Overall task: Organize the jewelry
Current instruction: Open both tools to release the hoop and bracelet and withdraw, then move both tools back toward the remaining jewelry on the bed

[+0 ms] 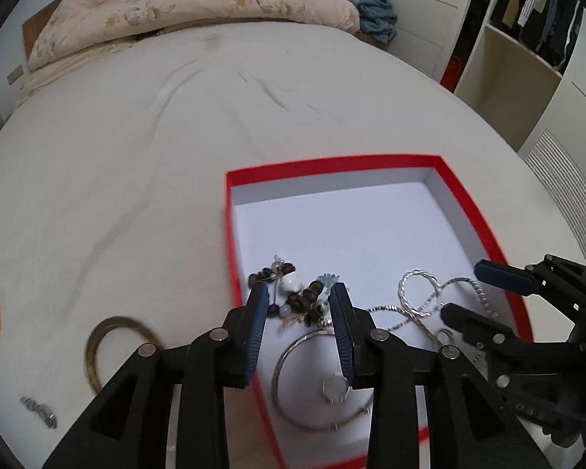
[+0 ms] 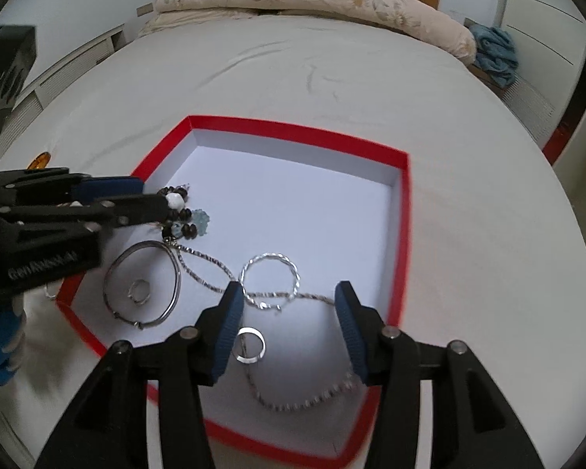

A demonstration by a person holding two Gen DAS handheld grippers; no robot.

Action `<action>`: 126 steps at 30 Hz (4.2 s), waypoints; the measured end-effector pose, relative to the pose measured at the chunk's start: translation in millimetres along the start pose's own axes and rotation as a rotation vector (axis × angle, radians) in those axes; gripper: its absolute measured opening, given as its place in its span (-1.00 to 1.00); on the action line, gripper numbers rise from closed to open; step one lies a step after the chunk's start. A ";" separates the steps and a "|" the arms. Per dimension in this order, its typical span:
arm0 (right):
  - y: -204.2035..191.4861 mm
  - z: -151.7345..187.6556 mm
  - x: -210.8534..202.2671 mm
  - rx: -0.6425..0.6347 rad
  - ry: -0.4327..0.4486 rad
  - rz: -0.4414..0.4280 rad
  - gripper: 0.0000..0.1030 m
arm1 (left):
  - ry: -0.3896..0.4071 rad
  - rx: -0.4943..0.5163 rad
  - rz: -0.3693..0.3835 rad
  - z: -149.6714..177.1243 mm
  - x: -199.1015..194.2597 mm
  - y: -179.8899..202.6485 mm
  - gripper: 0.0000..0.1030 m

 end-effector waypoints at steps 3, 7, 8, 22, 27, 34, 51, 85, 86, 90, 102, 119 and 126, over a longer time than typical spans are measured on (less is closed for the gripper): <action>-0.8 4.6 -23.4 0.021 0.019 -0.003 -0.09 | 0.036 -0.025 -0.016 2.5 -33.0 -6.1 -0.36; -9.7 11.2 -63.3 0.061 0.055 -0.019 -0.09 | 0.082 -0.032 -0.050 12.7 -88.3 -5.8 -0.29; -13.5 12.2 -74.2 0.069 0.067 -0.025 -0.09 | 0.098 -0.028 -0.063 16.7 -104.5 -4.4 -0.24; -79.8 46.8 -236.8 0.106 0.261 -0.052 -0.09 | 0.256 0.072 -0.225 81.3 -275.9 18.9 0.04; -101.4 62.4 -270.6 0.102 0.302 -0.063 -0.09 | 0.299 0.066 -0.242 106.8 -319.4 20.3 0.10; -130.6 81.1 -306.6 0.085 0.343 -0.075 -0.09 | 0.349 0.052 -0.270 138.7 -363.9 20.5 0.19; -187.9 117.3 -355.1 0.021 0.389 -0.097 -0.09 | 0.440 0.003 -0.351 200.9 -430.7 6.9 0.29; -215.7 130.1 -316.7 0.020 0.305 -0.139 -0.09 | 0.413 -0.041 -0.420 226.4 -429.6 -18.7 0.42; -216.5 130.1 -314.0 0.021 0.301 -0.143 -0.09 | 0.410 -0.041 -0.421 226.8 -428.7 -19.5 0.42; -220.7 130.3 -302.3 0.023 0.282 -0.165 -0.09 | 0.397 -0.044 -0.420 227.2 -423.7 -23.9 0.42; -225.3 128.8 -272.1 0.029 0.231 -0.199 -0.09 | 0.356 -0.070 -0.413 224.4 -407.8 -37.8 0.42; -227.1 127.2 -247.9 0.035 0.189 -0.216 -0.09 | 0.297 -0.086 -0.397 224.4 -382.2 -51.3 0.42; -226.0 127.8 -224.1 0.039 0.146 -0.225 -0.09 | 0.238 -0.108 -0.378 227.4 -354.0 -67.0 0.42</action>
Point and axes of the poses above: each gripper's, at about its wrist camera, not at the fingertips, and x roughly the way its jaws point, y to its right, z to its underside, the point moved 6 cm from there along x, roughly the way its jaws point, and after that the axes turned 1 degree about x, right-handed, at the moved point
